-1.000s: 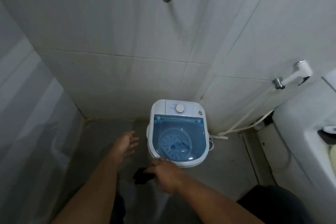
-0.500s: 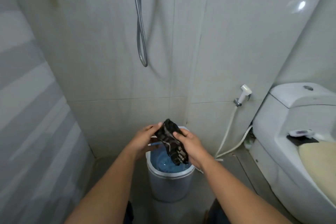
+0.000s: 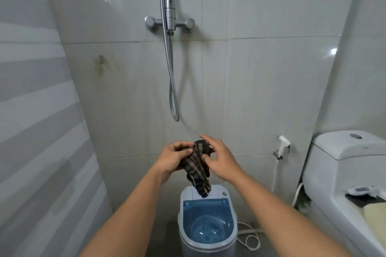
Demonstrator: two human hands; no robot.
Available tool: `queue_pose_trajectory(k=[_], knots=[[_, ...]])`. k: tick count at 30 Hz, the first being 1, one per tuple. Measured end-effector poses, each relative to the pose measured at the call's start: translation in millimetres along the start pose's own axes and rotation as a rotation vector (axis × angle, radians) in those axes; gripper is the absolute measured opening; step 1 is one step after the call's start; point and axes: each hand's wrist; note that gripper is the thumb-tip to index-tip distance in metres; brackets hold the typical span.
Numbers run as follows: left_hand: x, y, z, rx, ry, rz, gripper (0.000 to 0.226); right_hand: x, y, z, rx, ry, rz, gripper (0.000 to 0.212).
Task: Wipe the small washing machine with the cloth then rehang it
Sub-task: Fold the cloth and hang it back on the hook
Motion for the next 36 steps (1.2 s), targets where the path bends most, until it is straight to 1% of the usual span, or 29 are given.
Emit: queue_pose_trajectory(k=[4,6,9,11,14,16,18,19,21,22,25,27,29,30,32,33,36], knots=[[-15,-11,-1,-0.058,0.087,-0.037,0.02,25,-3,-11,-0.126,-0.109,0.173,0.036],[-20,-15,-1,-0.106,0.119,-0.035,0.019,34,0,-14,-0.185,-0.15,0.211,0.03],[-27,-18,1,-0.189,0.122,-0.025,0.016,45,9,-18,-0.258,-0.217,0.232,0.023],[-31,-22,-1,-0.23,0.102,-0.03,0.015,53,12,-22,-0.259,-0.226,0.25,0.018],[-34,-32,-2,-0.284,0.071,-0.04,0.017,67,12,-29,-0.171,-0.211,0.296,0.011],[-37,-40,0,-0.287,0.072,-0.072,0.017,81,9,-34,-0.095,-0.169,0.261,0.009],[-40,-49,5,-0.235,0.09,-0.112,0.021,98,5,-40,-0.009,-0.093,0.082,0.011],[-41,-54,7,-0.195,0.102,-0.137,0.025,107,2,-44,0.015,-0.059,-0.004,0.016],[-43,-68,10,-0.127,0.153,-0.238,0.027,122,-6,-54,0.024,-0.024,-0.128,0.024],[-45,-76,11,-0.097,0.184,-0.288,0.025,128,-11,-58,0.033,-0.007,-0.165,0.024],[-55,-96,5,-0.03,0.205,-0.323,0.024,138,-28,-66,0.109,0.076,-0.173,0.015],[-68,-102,-1,0.005,0.187,-0.341,0.026,141,-35,-71,0.187,0.148,-0.101,0.019],[-85,-104,-9,0.053,0.211,-0.423,0.028,145,-37,-76,0.301,0.199,-0.083,0.027],[-95,-105,-13,0.081,0.231,-0.473,0.027,147,-35,-79,0.365,0.195,-0.097,0.03],[-114,-107,-20,0.118,0.26,-0.564,0.026,154,-29,-85,0.451,0.128,-0.103,0.033],[-123,-110,-24,0.131,0.277,-0.598,0.024,160,-24,-87,0.464,0.091,-0.101,0.031],[-145,-131,-38,0.142,0.306,-0.644,0.023,180,-5,-104,0.437,0.011,-0.091,0.017]])
Point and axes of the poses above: each hand's wrist, its own z-axis away from the middle knuckle, its own y-axis out of the palm, x = y × z, and after that the axes turned 12 degrees about y, right-handed
